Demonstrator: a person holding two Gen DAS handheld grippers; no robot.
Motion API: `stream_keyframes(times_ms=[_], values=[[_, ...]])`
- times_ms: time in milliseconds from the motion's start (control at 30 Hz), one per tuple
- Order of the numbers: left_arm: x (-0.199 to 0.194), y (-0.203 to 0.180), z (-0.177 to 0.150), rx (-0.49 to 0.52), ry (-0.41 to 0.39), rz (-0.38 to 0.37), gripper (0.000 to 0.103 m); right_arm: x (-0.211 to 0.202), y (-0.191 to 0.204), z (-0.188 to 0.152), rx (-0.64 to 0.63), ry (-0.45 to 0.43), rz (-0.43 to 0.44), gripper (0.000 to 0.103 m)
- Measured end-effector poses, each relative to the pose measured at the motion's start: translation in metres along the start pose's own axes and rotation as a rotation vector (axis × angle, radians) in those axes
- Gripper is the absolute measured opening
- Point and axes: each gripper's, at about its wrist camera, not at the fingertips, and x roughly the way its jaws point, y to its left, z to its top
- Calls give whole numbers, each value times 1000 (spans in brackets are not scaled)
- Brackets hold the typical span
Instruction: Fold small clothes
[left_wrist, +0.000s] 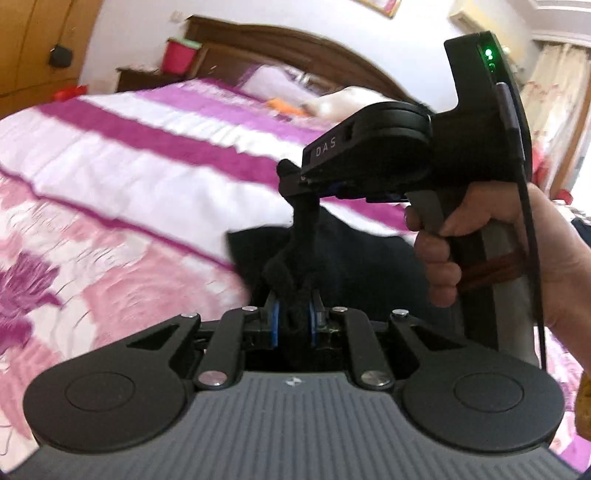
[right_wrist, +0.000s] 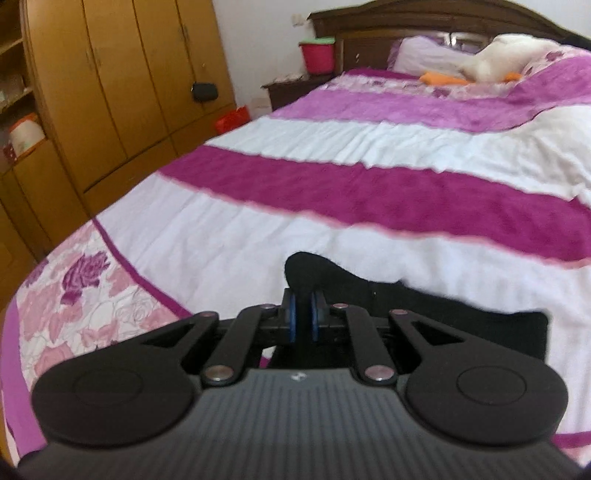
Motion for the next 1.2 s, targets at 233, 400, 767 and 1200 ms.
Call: stream_keyframes(times_ms=[233, 400, 767, 1200], values=[[17, 18, -14, -37, 66, 20, 20, 38, 2, -27, 28, 104, -20, 14], [8, 22, -10, -44, 55, 19, 24, 2, -10, -19, 93, 43, 41, 16], [-24, 10, 8, -33, -9, 41, 25, -120, -71, -59, 121, -106, -64, 16], [20, -2, -6, 79, 100, 146, 51, -94, -65, -125, 49, -116, -132, 15]])
